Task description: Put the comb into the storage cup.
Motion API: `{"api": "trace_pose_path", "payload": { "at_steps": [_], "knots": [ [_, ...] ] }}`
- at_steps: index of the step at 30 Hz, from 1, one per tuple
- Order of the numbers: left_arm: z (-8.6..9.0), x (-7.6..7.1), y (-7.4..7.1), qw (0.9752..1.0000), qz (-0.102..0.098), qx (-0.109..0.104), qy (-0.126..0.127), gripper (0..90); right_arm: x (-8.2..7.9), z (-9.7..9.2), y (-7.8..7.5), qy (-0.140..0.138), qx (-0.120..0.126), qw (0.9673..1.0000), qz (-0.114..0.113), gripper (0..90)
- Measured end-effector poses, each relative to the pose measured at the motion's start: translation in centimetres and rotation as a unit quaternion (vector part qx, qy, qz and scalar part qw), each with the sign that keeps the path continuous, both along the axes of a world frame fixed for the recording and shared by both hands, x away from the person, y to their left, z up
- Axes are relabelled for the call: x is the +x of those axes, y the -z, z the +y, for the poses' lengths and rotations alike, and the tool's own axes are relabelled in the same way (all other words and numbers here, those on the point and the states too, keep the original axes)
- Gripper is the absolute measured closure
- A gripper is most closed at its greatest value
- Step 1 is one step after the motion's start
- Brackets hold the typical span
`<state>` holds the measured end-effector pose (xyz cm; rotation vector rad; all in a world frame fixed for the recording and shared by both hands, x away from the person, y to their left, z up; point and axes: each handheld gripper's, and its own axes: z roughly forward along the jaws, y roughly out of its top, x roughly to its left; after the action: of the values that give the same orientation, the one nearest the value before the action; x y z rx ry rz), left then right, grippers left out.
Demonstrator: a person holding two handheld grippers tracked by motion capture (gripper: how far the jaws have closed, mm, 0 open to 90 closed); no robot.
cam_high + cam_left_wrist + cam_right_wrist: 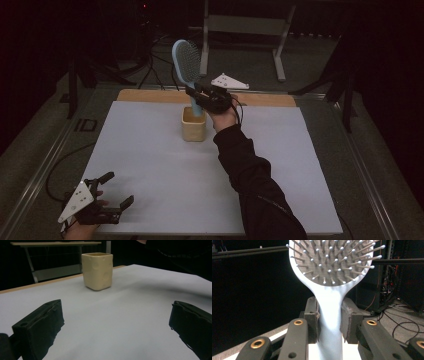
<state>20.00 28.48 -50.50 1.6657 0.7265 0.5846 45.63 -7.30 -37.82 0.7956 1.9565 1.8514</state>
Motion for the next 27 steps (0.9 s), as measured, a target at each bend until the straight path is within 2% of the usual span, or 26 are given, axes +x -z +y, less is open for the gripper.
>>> {"api": "trace_pose_path", "payload": {
  "at_steps": [7, 12, 27],
  "knots": [
    [0.0, -0.1, 0.0, 1.0, -0.001, -0.001, 0.0, 0.0, 0.7, 0.4, 0.6, 0.008, -0.007, 0.9999, -0.011, 70.1],
    [0.1, -0.1, -0.1, 1.0, -0.001, -0.001, -0.001, 0.0, 1.5, 0.2, 1.4, 0.013, 0.004, 0.9999, -0.004, 70.1],
    [0.2, -0.2, -0.1, 1.0, -0.001, -0.004, -0.001, 0.0, 2.6, 0.6, 3.7, 0.015, -0.006, 0.9999, 0.003, 70.1]
  ]
}}
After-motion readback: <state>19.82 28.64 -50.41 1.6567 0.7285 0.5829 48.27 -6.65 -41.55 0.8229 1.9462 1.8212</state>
